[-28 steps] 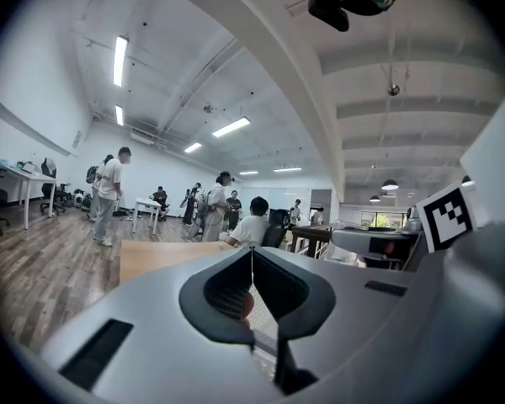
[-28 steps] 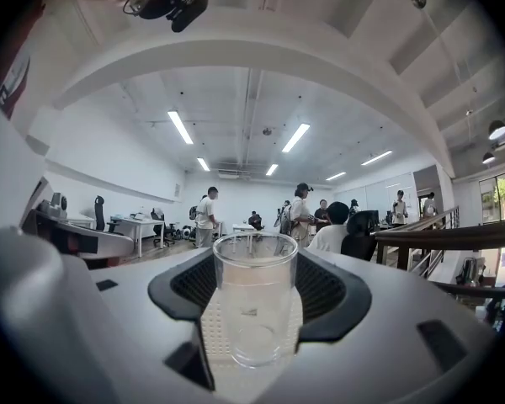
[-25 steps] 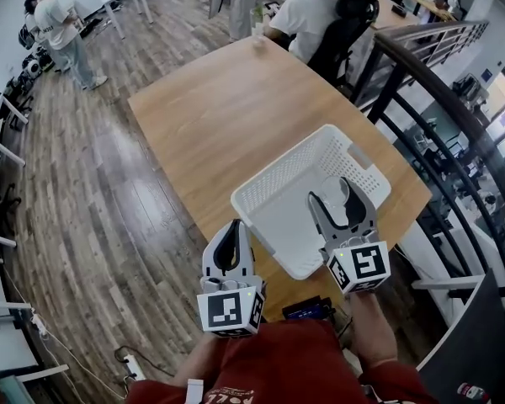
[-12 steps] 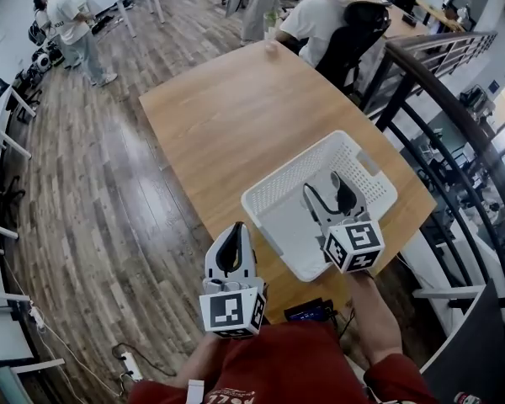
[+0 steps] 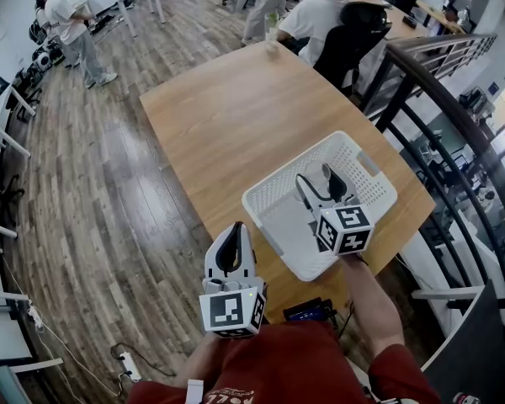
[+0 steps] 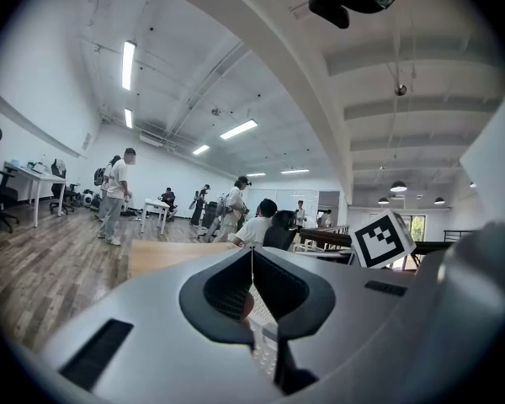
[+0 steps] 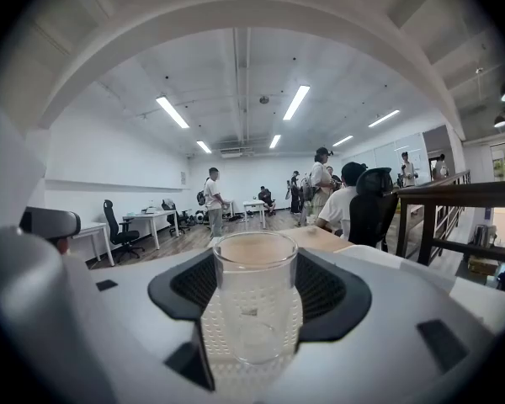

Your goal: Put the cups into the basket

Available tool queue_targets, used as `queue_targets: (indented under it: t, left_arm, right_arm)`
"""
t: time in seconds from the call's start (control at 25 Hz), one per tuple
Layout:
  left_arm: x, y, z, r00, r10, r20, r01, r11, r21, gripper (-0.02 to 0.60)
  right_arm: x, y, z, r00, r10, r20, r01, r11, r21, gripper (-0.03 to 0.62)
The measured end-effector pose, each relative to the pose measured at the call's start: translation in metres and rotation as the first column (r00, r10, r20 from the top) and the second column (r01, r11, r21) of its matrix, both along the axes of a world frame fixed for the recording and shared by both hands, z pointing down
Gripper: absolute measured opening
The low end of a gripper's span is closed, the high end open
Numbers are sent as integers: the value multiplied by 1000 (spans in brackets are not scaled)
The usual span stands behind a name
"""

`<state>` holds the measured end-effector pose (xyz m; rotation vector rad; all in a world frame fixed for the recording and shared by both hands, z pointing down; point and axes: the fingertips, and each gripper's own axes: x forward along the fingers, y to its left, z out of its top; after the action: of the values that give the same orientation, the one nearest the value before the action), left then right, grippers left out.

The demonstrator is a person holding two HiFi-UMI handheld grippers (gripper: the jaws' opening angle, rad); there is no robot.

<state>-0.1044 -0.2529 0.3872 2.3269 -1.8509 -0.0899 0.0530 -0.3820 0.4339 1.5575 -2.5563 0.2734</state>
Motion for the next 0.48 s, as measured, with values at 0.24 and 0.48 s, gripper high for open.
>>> queue_targets:
  t: [0.24, 0.48]
  left_arm:
    - [-1, -2, 0, 1000, -1, -4, 1, 1000, -4, 8]
    - [-1, -1, 6, 1000, -1, -7, 1, 1000, -17, 8]
  right_arm:
    - [-6, -14, 38, 1000, 8, -6, -9, 992, -125, 282]
    - [-12, -19, 72, 997, -19, -77, 0, 973, -230, 282]
